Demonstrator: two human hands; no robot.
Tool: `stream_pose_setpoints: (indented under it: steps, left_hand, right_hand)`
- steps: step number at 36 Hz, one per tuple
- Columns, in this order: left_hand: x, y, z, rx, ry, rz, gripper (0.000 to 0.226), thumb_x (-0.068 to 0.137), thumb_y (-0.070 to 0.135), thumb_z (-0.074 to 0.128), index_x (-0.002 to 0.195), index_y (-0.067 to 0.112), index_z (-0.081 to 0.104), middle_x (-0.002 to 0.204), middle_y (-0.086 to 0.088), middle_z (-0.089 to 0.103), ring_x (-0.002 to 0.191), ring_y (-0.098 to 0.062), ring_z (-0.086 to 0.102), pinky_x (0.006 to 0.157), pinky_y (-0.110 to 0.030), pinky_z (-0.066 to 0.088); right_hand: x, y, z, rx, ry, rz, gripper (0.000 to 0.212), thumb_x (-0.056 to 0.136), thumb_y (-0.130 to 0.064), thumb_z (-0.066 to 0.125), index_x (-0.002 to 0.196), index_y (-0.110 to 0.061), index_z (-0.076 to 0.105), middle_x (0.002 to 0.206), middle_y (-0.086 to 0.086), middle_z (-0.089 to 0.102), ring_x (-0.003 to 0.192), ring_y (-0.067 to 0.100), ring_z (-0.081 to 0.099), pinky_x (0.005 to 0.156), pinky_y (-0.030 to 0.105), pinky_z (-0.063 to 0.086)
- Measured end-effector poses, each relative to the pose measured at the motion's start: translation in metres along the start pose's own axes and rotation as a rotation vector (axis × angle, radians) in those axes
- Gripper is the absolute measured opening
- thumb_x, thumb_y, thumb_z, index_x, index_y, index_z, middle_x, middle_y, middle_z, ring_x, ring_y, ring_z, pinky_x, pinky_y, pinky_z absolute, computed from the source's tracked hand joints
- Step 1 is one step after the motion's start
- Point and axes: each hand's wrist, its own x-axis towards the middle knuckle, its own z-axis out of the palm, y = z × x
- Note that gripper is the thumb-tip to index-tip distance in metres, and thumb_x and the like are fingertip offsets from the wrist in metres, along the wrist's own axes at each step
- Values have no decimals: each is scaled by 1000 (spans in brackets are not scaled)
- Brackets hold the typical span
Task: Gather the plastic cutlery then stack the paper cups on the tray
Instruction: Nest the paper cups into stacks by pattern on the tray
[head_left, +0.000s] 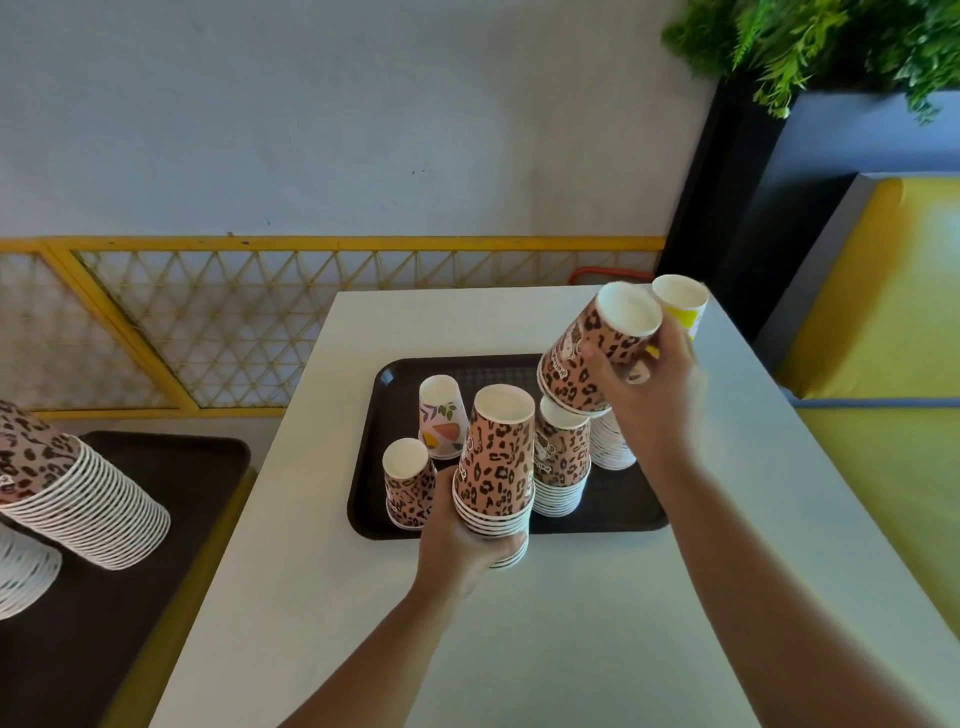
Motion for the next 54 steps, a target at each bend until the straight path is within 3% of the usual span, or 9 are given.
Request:
stream_pose_setpoints:
  steps: [6,13,17,21,29,37,43,51,54]
  left_hand:
    - [2,2,1,6,12,21,88,50,10,91,121,30,41,113,11,59,108,-9,57,90,-24,49]
    - [1,8,3,8,26,40,87,52,10,90,121,30,41,110,18,57,104,3,55,79,-5,46]
    - [1,12,4,3,28,42,86,52,9,90,119,30,42,105,21,58,96,15,55,74,-2,45]
    - [0,15,5,-8,24,63,85,52,6,90,119,27,42,105,19,58,96,18,54,76,-3,46]
    - [-2,13,5,-3,15,79,85,53,8,90,118,34,43,110,18,59,100,16,54,79,-2,44]
    - [-2,7,6,2,20,68,78,49,13,92,108,36,46,104,15,63,98,8,59,75,-6,47]
    - [-3,5,3,-3,28,43,79,50,14,91,109,39,45,106,17,62,100,6,59,80,-14,49]
    - [-2,12,3,-2,47,60,83,51,8,90,115,31,43,105,18,59,96,15,55,76,-1,44]
    - [-2,17,3,-5,49,66,82,53,5,89,114,30,42,104,19,57,94,22,52,75,2,42]
  right_hand:
    - [-15,19,13,-132,-167,29,72,69,-37,77,130,-16,46,126,3,55,117,19,50,95,33,45]
    - [-42,-2,15,-55,-233,-113,74,70,-53,70,129,-15,48,124,-2,53,108,-2,45,88,-3,30]
    - [-57,-8,22,-60,-363,-92,80,63,-62,65,130,-21,46,120,-13,50,109,0,47,89,6,36]
    - [-63,-10,25,-79,-432,-23,67,66,-45,78,122,-21,50,106,-15,55,99,2,52,84,22,47]
    - [-56,-11,22,1,-376,50,62,66,-42,71,120,-20,51,107,-7,61,98,6,59,76,15,50]
    - [-28,-23,7,175,-255,100,59,60,-53,62,106,-17,57,99,-2,68,93,10,65,79,35,57]
    - [1,-36,-15,247,-85,-16,40,77,-20,73,111,-14,53,98,-14,61,91,-5,62,74,13,52]
    - [-3,-6,-1,4,-43,-63,63,70,-19,78,126,-11,49,108,-10,53,97,7,55,79,20,51]
    - [-12,8,6,-63,-137,-8,66,68,-35,76,126,-16,49,114,-6,59,105,16,57,86,37,53]
